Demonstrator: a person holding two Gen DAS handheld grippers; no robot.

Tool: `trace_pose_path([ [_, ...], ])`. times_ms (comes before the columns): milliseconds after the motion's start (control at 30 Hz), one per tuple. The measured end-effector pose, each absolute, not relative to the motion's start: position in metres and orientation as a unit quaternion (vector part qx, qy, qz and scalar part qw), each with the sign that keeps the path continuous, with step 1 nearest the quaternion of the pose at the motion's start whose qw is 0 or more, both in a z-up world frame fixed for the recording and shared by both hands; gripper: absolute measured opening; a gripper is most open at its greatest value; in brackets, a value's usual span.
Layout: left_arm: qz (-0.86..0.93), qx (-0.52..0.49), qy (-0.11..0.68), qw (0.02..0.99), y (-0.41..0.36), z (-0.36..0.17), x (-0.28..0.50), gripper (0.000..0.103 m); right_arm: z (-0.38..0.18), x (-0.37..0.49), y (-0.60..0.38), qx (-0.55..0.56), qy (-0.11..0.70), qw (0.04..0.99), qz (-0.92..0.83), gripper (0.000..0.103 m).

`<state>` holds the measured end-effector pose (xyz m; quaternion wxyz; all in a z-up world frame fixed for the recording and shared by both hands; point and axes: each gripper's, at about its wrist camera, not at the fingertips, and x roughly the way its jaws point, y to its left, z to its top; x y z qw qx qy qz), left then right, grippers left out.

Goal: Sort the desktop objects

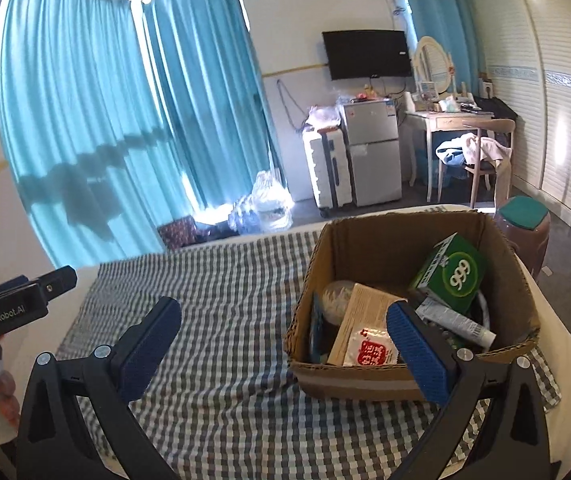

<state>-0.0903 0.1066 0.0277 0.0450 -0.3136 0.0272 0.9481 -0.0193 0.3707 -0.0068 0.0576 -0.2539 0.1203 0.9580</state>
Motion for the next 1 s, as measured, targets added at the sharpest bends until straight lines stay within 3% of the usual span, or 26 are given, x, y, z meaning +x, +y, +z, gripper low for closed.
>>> trace_pose_path([
  [533,0.930,-0.363,0.048,0.025,0.104,-0.035,-0.116,0.103,-0.051,-0.063,0.360,-0.288,0.124,0.051,0.948,0.103],
  [1000,0.928,-0.369,0.039,0.033,0.096,-0.036,-0.114,0.103,-0.054,-0.068,0.347,-0.305,0.129,0.047,0.942,0.103],
])
